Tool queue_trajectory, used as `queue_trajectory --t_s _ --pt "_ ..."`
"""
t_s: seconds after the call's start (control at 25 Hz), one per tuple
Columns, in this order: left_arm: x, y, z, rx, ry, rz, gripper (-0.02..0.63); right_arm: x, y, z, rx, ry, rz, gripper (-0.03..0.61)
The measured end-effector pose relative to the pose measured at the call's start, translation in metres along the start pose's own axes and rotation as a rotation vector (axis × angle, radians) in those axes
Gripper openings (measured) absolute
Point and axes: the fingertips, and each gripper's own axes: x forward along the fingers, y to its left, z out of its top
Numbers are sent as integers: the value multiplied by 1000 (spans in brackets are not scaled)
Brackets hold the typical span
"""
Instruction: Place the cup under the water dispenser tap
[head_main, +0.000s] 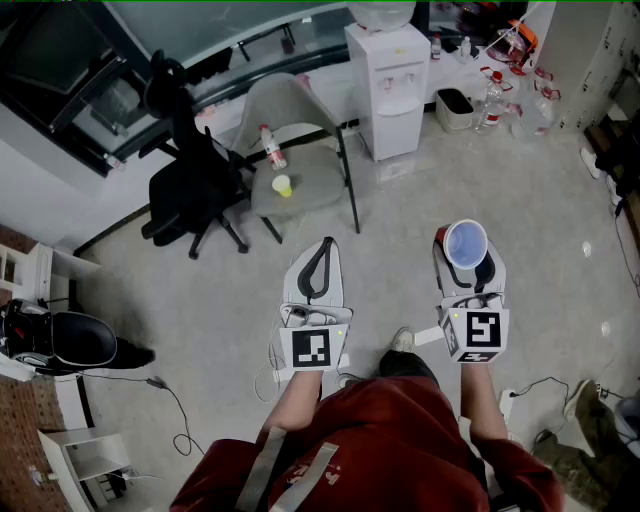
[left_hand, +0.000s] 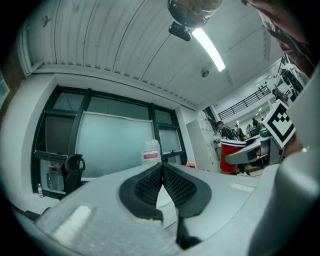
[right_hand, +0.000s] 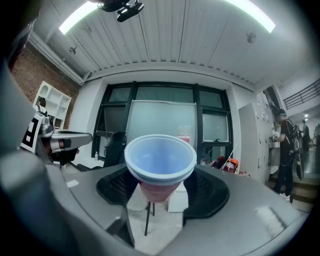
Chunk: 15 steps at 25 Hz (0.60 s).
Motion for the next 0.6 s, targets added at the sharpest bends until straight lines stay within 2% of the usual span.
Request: queue_trajectory --t_s 0.6 --pt "95 -60 -28 2 53 -60 -2 38 -91 -40 69 24 -24 281"
